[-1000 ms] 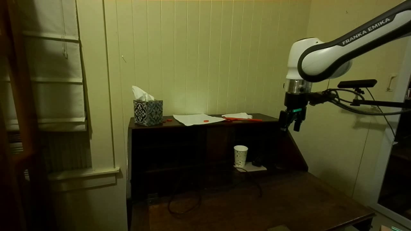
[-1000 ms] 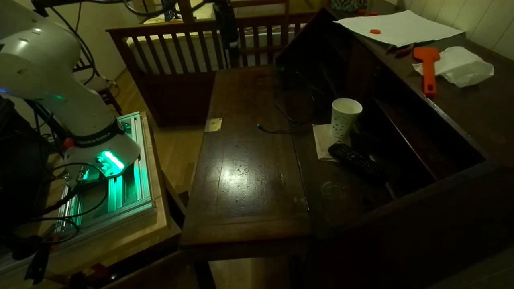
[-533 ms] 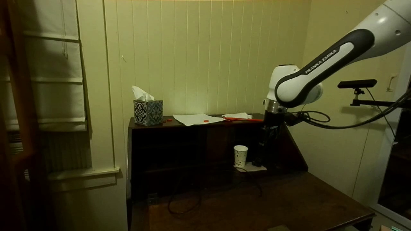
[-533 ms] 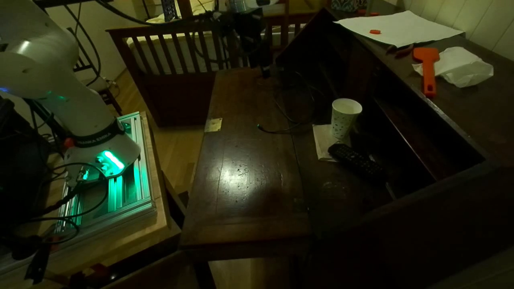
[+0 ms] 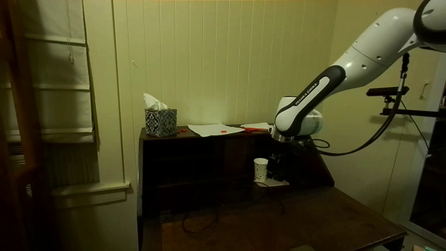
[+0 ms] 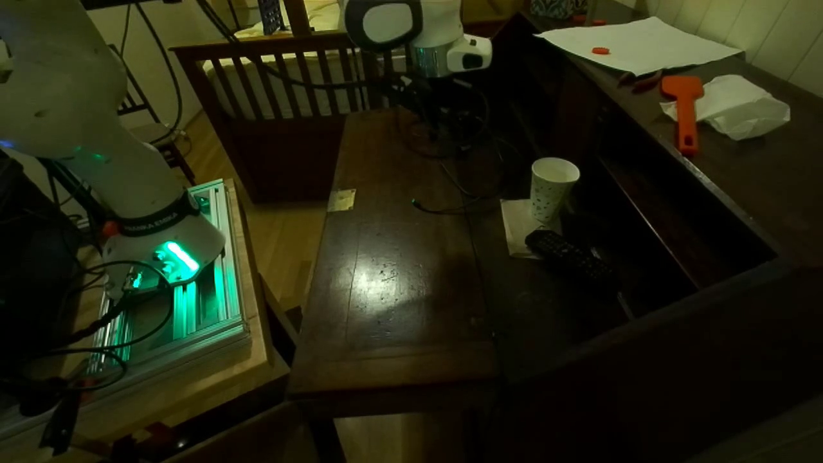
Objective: Put the cable on the top shelf
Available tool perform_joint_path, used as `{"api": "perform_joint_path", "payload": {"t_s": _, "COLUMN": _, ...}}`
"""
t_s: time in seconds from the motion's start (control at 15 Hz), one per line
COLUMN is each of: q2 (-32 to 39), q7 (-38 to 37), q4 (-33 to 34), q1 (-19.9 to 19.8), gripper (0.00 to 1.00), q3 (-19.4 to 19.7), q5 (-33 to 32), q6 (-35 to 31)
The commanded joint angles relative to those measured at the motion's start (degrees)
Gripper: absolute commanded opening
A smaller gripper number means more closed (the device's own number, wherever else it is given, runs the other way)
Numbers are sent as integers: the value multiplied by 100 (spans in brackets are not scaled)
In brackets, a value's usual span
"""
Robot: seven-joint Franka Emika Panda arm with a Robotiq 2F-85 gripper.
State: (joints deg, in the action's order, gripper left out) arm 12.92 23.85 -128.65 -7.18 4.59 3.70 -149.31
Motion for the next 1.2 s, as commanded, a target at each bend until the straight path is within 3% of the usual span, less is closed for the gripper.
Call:
{"api": "perform_joint_path", "payload": {"t_s": 0.0, "q2": 798, "q7": 469, "q4": 697, "q1": -304, "gripper": 100, "q3": -202, "q5": 107, "q6": -167}}
{"api": "perform_joint_path", "payload": {"t_s": 0.4, "q2": 1671, "q7": 645, "q4": 1456, "q1": -764, "gripper": 100, "q3": -536, "q5": 92, "q6": -268}}
{"api": "perform_joint_path", "payload": {"t_s": 0.53, "q2": 1887, "q7": 603, "q4": 1652, "q1": -838, "gripper": 84, "q3": -576, "q5": 19, "q6": -297}}
{"api": "perform_joint_path", "payload": {"t_s": 0.6, "q2": 1973, "q7": 611, "q4": 1736, "q1": -896, "gripper": 67, "q3": -618, "q5": 33, "q6": -293}}
{"api": "perform_joint_path", "payload": {"t_s": 0.67, "q2": 2049, "q7": 601, "q4": 1797, "q1": -922, "gripper": 59, "q3": -629, "q5": 7, "q6": -306}}
{"api": "perform_joint_path", "payload": {"t_s": 0.93, "q2": 2277, "q7": 610, "q4": 1979, "q1": -1058, "gripper": 41, "q3": -702, "q5": -5, "q6": -303}}
{"api": "perform_joint_path", "payload": {"t_s": 1.07, "q2": 2338, "q7": 592, "q4": 2020, "q1": -1090, "gripper": 40, "q3": -697, "q5": -33, "q6": -346}}
{"api": "perform_joint_path", "payload": {"t_s": 1.13, "q2": 2357, "q7": 592, "q4": 2039, "q1": -1109, "gripper": 44, "q3": -705, "q5": -33, "q6": -358}}
